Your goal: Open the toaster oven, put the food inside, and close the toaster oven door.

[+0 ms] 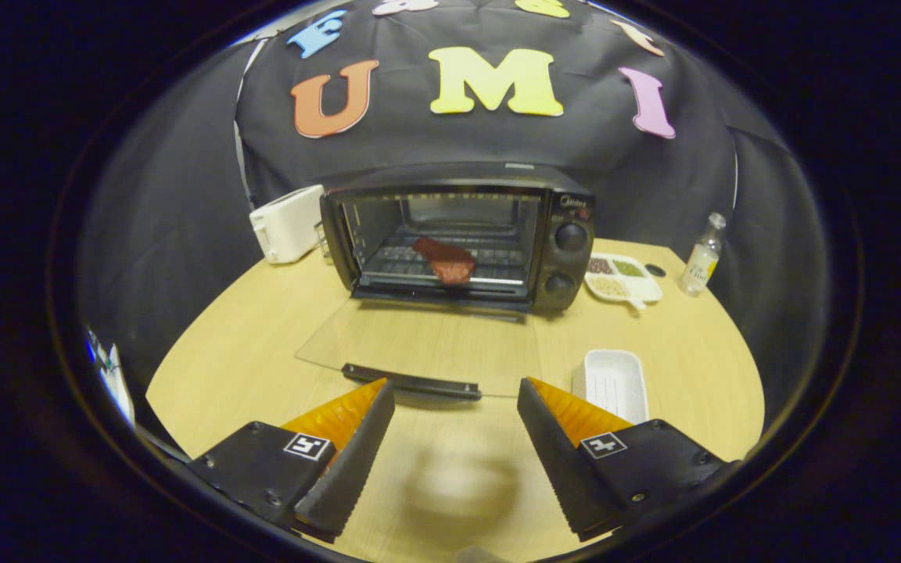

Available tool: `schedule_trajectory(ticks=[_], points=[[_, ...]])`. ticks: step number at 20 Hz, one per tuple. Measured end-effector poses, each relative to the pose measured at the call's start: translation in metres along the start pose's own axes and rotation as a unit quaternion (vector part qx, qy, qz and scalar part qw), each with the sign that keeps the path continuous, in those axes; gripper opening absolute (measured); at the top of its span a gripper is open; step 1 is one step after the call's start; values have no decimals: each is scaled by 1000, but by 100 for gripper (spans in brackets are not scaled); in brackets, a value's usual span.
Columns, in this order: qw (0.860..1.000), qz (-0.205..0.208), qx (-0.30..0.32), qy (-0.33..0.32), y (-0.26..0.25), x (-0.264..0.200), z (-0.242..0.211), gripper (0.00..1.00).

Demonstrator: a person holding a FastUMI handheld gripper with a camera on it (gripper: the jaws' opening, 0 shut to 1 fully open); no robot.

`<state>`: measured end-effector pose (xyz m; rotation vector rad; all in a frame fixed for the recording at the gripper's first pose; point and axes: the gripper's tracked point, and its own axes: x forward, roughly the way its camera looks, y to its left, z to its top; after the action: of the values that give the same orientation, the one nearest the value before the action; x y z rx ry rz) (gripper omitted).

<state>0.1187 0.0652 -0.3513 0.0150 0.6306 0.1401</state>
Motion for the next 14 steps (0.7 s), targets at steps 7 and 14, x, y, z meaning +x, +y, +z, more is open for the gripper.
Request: schedule_trajectory(ticks=[7,14], points=[[999,3,-11,35,27,47,-35,100],[998,-2,-2,65,42,82,-47,100]])
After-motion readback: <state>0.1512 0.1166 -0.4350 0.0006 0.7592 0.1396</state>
